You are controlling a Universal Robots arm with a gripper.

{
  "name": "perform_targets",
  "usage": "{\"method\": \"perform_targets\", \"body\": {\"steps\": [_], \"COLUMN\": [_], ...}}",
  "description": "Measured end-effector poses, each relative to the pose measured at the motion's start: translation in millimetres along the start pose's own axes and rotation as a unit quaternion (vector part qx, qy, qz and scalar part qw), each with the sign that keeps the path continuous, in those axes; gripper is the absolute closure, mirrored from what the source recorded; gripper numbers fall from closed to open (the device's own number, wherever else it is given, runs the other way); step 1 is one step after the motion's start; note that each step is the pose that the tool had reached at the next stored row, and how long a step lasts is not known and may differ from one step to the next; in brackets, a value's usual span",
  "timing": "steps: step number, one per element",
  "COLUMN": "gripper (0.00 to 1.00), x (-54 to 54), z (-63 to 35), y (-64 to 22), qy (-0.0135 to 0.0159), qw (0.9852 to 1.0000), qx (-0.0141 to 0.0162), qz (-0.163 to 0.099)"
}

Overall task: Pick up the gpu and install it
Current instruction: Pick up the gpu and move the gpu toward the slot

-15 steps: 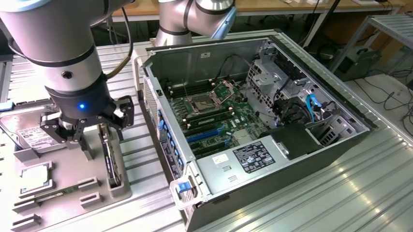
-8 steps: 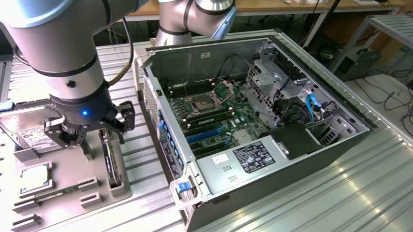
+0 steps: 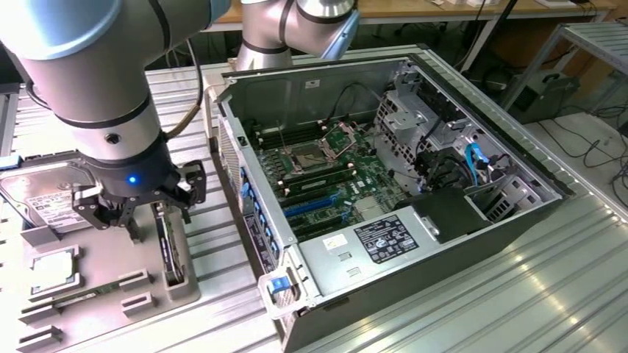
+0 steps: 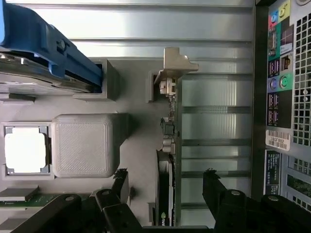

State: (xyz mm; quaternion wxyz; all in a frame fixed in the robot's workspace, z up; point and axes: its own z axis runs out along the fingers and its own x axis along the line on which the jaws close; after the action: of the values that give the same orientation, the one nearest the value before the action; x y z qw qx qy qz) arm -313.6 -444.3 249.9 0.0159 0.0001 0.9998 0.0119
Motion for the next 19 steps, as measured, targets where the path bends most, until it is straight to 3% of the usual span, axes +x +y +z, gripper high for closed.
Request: {"method": "perform_targets", "body": {"steps": [7,17,19], "gripper": [0.28,0.28,0.29], "x": [0.5,1.4,1.4], "z": [13.9,34.5,34.7], "y": [-5.5,-6.7,-6.7], "qy": [0.0,0.0,0.0], "qw": [1.0,1.0,1.0], "qx": [0.0,0.0,0.0001], "qz": [0.0,0.001,0.001]}}
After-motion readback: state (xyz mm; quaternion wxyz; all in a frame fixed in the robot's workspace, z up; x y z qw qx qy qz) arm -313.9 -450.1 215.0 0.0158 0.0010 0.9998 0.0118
